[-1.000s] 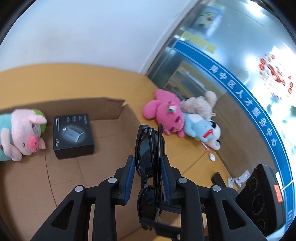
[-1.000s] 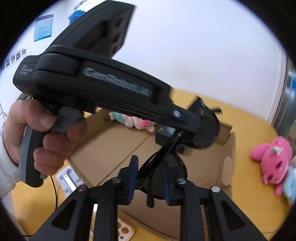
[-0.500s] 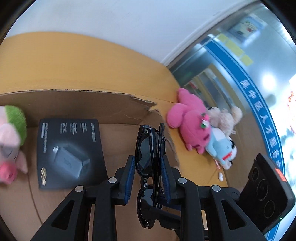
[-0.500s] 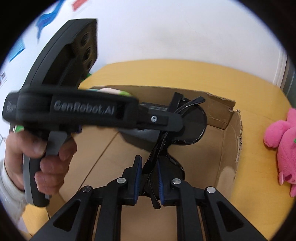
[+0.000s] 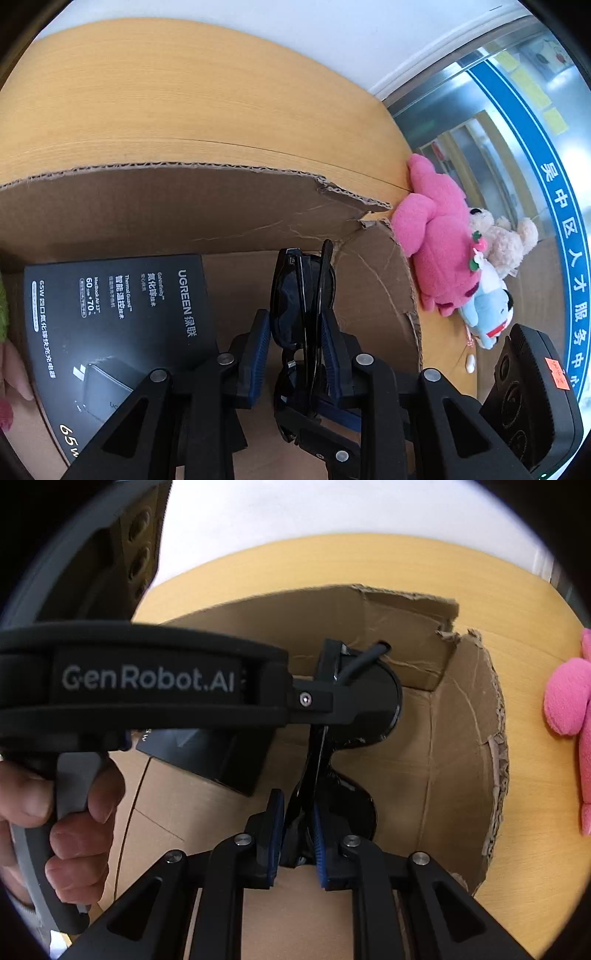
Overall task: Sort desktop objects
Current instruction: 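Lower the sunglasses into the box and open both tools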
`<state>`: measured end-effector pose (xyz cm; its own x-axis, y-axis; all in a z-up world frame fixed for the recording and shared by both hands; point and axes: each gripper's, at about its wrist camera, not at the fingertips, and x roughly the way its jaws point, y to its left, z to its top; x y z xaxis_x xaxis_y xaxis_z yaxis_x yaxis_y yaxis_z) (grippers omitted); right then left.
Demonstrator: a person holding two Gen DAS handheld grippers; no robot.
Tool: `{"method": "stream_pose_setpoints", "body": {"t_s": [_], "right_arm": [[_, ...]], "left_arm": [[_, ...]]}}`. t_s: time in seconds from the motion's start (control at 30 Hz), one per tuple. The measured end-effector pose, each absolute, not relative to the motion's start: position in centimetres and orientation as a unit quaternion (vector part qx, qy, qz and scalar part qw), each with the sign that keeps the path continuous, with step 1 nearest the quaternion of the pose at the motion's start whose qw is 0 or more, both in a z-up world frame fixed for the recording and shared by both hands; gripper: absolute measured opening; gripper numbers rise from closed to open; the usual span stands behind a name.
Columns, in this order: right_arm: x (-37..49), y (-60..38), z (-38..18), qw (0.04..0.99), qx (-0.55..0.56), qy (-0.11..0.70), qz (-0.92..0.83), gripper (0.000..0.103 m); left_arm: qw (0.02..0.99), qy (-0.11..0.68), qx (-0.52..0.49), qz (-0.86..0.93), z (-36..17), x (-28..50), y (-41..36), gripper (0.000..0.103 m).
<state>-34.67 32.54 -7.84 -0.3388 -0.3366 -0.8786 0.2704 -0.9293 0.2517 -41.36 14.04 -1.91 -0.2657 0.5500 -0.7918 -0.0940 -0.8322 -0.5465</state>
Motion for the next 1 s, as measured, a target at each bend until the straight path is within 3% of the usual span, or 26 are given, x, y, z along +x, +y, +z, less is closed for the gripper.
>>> {"method": "stream_pose_setpoints", "body": {"t_s": [0.17, 0.23, 0.33, 0.4, 0.7, 0.87, 1.0], "right_arm": [[-34.4, 33.2, -7.8, 0.186, 0.537, -0.055, -0.821, 0.015], [-33.9, 33.4, -7.4, 0.188, 0.529, -0.062, -0.825, 0.015], [-32.9, 33.7, -6.6, 0.187, 0.518, -0.072, -0.832, 0.033], [-31.8, 33.8, -5.6, 0.183, 0.507, -0.07, -0.84, 0.038], [-24.3, 34.3, 2.6, 0.117, 0.372, 0.007, -0.921, 0.08], [-16.7, 30.5, 8.3, 0.107, 0.307, 0.048, -0.944, 0.083], [-13.2, 29.4, 9.7, 0.104, 0.289, 0.048, -0.95, 0.083]], "left_arm": [[0.201, -0.211, -0.57, 0.769, -1.3, -41.0, 14.0, 0.039], [0.206, -0.204, -0.562, 0.775, -0.4, -40.7, 13.9, 0.039], [0.212, -0.194, -0.538, 0.792, 1.7, -39.6, 13.5, 0.039], [0.217, -0.182, -0.516, 0.808, 3.8, -38.3, 13.0, 0.04], [0.195, -0.082, -0.347, 0.914, 14.1, -25.4, 8.9, 0.074], [0.128, -0.008, -0.227, 0.965, 17.1, -14.8, 7.1, 0.103], [0.088, -0.01, -0.191, 0.978, 17.1, -9.0, 5.2, 0.103]]}}
